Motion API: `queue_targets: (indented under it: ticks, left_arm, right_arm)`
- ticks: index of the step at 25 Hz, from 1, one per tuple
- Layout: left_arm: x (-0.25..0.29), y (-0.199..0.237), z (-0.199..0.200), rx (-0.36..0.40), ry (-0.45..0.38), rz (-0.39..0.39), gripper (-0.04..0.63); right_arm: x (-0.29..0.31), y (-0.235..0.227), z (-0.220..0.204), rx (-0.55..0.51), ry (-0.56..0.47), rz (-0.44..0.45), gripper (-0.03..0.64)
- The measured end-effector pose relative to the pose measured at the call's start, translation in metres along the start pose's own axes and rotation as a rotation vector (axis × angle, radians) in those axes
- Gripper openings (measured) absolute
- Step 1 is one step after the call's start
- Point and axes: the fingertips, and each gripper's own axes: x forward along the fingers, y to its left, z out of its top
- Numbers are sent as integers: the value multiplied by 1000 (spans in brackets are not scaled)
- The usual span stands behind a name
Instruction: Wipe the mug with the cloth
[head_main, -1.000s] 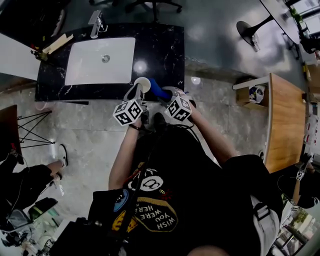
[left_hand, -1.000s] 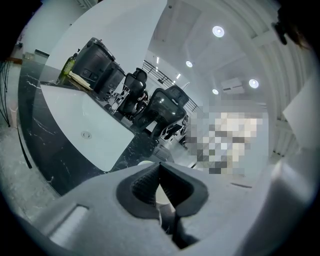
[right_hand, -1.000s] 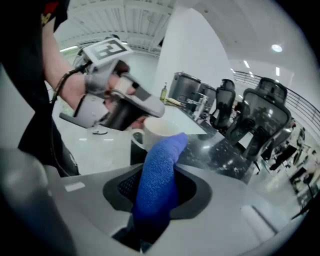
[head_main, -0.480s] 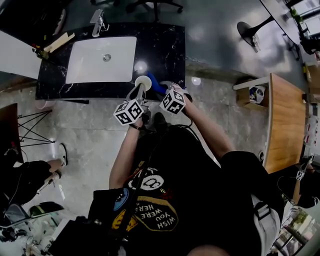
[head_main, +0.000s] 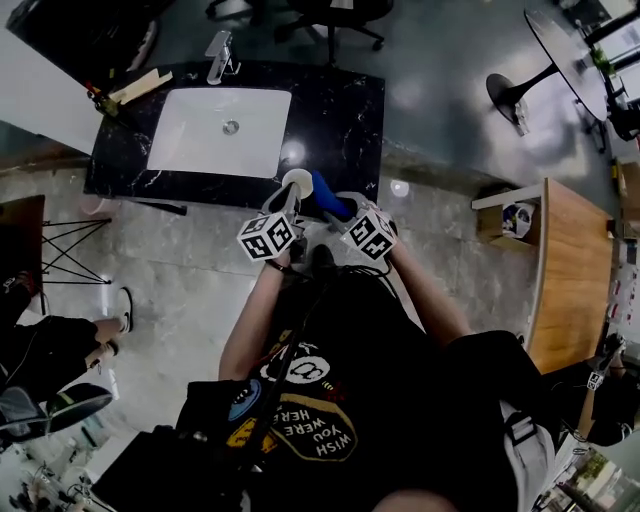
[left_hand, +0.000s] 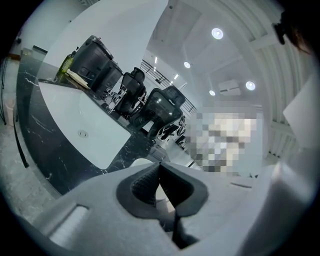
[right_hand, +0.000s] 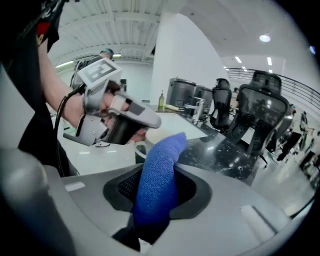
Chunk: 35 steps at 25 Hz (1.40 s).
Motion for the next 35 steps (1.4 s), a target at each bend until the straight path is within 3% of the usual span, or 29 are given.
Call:
queue_targets:
  ticks: [5, 8, 11, 13, 18, 22, 35]
  left_arm:
    - [-2, 7, 13, 4, -30, 17, 3]
    - [-6, 8, 18, 15, -41, 27, 3]
    - [-11, 4, 20, 45, -43, 28, 3]
    - [-14, 4, 22, 62, -47, 32, 3]
    - [-20, 8, 30, 159, -51, 84, 3]
    - [-20, 3, 32, 239, -25, 98, 3]
    - [-21, -3, 28, 257, -5, 69, 3]
  right_arm:
    - [18, -72, 6, 312, -75, -175, 129]
    - [39, -87, -2, 447, -59, -205, 236]
    - [27, -86, 2, 517, -117, -227, 241]
    - [12, -82, 11, 527, -178, -243, 202]
    - [-13, -76, 31, 473, -249, -325, 3]
    - [-14, -71, 36, 458, -250, -332, 3]
    - [-15, -64, 46, 462, -264, -326, 3]
